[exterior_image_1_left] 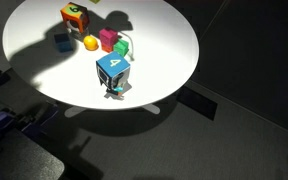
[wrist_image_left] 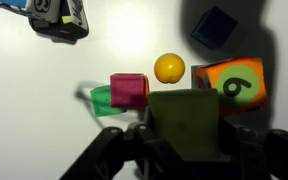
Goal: Put the light green block on top of the pink block
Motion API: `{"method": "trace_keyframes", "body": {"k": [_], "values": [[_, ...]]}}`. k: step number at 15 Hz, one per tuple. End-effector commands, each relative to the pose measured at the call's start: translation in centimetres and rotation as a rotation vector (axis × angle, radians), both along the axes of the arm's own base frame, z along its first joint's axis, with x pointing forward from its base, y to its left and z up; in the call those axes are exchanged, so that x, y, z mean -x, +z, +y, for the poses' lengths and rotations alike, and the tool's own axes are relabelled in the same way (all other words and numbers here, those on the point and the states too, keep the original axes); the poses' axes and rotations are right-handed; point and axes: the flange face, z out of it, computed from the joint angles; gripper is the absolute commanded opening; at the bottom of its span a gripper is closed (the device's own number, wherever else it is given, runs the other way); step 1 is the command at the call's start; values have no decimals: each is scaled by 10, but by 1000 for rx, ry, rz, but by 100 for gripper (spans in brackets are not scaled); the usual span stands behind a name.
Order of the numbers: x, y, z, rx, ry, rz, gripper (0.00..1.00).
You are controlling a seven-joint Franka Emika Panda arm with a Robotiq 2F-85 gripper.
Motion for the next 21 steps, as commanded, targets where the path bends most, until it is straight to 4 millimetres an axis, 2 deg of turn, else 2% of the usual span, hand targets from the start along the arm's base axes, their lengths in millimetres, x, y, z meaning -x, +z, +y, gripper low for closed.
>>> {"method": "trace_keyframes", "body": {"k": [1,11,16,21], "values": [[-9,1,-9,4,33,3,27],[-23,-36,-16,39,160,45,27],[-23,-54,-24,51,160,59,27],[-20,-63,-34,51,111,68,27]]}}
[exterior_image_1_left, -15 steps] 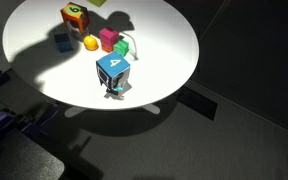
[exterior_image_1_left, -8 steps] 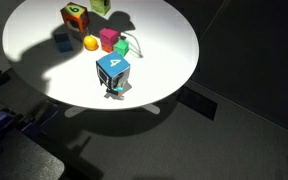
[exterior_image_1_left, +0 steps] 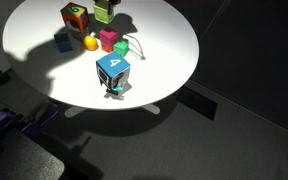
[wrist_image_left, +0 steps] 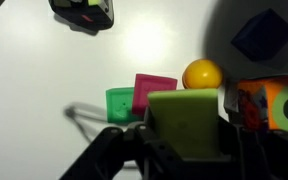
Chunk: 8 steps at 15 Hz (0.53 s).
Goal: Put the light green block on top of the pink block
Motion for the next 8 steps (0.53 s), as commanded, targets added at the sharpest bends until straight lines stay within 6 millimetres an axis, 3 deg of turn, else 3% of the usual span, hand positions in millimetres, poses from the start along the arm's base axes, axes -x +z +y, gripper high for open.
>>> {"method": "trace_keyframes", "body": {"k": [1,8], "values": [[-4,0,-11,7,-20,2,27],[-2,-10,-21,2,-51,16,27]]}}
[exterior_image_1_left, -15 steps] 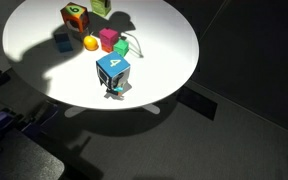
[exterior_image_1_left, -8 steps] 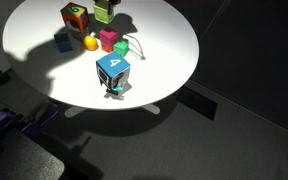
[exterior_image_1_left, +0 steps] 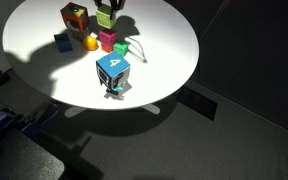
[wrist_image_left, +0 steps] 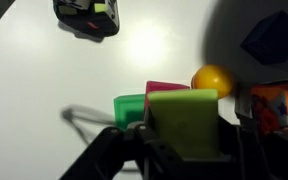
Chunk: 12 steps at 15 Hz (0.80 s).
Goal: Put the light green block on top of the pink block
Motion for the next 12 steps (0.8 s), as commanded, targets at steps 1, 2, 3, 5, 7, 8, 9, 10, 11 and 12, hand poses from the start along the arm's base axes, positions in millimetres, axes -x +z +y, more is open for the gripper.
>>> {"method": "trace_keyframes", "body": {"k": [1,2,3,5,7,8,9,10,11,12], "values": [[-6,0,-5,-2,-25,2,27],[-7,-2,-5,2,-28,3,27],[-7,-3,-4,1,-29,5,27],[-7,-6,-3,1,-32,7,27],[-7,-9,-3,0,-33,9,27],[-8,-10,-3,-1,-32,9,27],[-8,-11,-3,-2,-31,10,27],[-8,-12,-3,-3,-30,10,27],[-8,-13,-3,-3,-28,11,27],[-8,-13,-2,-2,-28,11,27]]}}
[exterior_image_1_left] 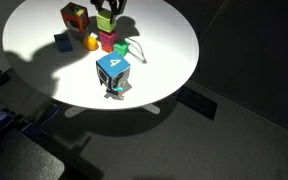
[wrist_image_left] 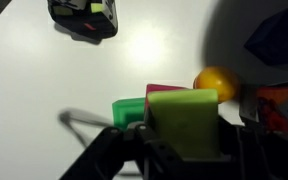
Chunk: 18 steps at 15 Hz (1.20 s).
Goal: Put the light green block on top of the pink block
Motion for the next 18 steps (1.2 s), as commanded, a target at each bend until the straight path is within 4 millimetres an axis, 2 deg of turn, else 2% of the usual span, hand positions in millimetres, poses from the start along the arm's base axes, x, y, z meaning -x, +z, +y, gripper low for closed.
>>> {"method": "trace_keyframes", "body": {"k": [1,2,4,6,8,14,18], "values": [[-8,1,-1,-1,-16,-5,27],[-8,1,-1,-1,-15,-5,27],[-9,0,0,2,-9,-6,76],[-8,-1,1,1,-5,-5,82],[-7,0,2,2,-3,-5,98],[-1,20,9,-7,13,-22,100],[3,41,16,-1,2,-47,100]]}}
